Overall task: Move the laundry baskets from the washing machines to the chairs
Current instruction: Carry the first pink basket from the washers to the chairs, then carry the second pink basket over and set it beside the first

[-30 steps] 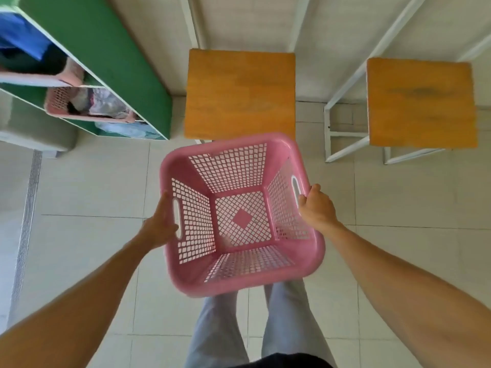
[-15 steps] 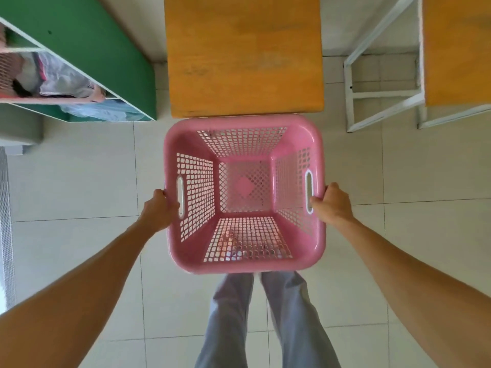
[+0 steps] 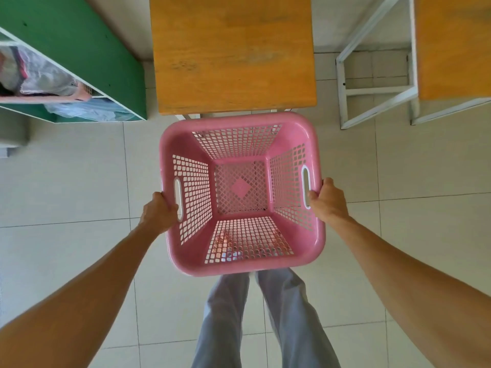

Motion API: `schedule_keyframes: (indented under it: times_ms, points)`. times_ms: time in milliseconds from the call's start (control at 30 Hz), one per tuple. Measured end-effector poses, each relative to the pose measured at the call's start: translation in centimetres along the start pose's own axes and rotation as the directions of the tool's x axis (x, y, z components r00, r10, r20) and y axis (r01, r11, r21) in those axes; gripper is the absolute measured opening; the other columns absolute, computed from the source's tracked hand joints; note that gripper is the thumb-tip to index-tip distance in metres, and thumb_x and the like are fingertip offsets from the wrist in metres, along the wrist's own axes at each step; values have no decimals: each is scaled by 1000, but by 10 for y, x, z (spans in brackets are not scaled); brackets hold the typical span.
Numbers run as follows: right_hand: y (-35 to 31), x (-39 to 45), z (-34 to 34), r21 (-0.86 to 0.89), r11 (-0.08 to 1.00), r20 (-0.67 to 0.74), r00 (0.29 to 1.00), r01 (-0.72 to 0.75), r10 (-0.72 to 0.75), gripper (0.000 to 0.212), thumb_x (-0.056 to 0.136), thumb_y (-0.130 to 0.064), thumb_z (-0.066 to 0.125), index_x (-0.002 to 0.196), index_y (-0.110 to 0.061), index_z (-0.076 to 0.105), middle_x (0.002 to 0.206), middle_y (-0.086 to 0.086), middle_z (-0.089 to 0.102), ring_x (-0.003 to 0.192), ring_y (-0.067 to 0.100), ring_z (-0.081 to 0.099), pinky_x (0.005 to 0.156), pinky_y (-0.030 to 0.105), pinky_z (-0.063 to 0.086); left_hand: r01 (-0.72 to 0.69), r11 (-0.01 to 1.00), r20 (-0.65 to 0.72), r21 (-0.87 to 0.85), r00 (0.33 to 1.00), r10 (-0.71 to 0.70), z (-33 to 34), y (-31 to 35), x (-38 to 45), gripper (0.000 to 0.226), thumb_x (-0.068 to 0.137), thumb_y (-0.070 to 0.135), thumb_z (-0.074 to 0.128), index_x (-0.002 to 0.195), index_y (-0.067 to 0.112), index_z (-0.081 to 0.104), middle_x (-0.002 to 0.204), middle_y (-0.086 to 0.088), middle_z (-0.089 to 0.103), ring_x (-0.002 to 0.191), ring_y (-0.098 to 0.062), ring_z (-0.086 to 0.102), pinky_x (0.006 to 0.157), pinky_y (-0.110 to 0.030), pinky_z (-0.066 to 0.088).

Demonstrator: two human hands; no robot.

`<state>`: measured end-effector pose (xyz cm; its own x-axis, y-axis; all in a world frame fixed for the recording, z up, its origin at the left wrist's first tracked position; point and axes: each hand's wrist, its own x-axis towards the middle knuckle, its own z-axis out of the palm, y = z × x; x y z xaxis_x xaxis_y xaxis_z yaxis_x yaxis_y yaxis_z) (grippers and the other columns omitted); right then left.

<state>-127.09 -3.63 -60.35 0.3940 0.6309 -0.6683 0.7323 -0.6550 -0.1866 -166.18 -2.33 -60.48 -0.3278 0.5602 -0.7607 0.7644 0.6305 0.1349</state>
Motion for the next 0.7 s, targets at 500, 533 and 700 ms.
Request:
schedule_keyframes:
  times_ms: [500, 533, 700]
  points:
    - [-35, -172, -63, 10, 988, 72, 986, 151, -152, 19, 95, -10, 54, 113, -5, 59, 94, 6, 66, 73, 17, 67, 58, 25, 56, -434, 887, 144, 156, 899, 415, -26, 62, -185, 31, 89, 12, 55, 119, 7, 51, 111, -9, 64, 87, -22, 59, 67, -30, 49]
    - [-35, -185, -67, 22, 987, 67, 984, 162, -163, 18, 95, -9, 54, 111, -6, 60, 95, 7, 66, 77, 18, 68, 63, 28, 59, -468, 868, 159, 169, 882, 444, -27, 70, -199, 30, 90, 11, 55, 119, 5, 51, 106, -8, 65, 82, -19, 56, 62, -25, 45]
    - [-16, -233, -92, 78, 981, 33, 983, 179, -182, 20, 94, -7, 55, 113, -7, 60, 102, 8, 67, 86, 20, 68, 73, 32, 60, -566, 810, 230, 152, 817, 528, -14, 108, -262, 39, 86, 6, 53, 125, 4, 51, 108, -8, 63, 86, -19, 61, 58, -24, 52]
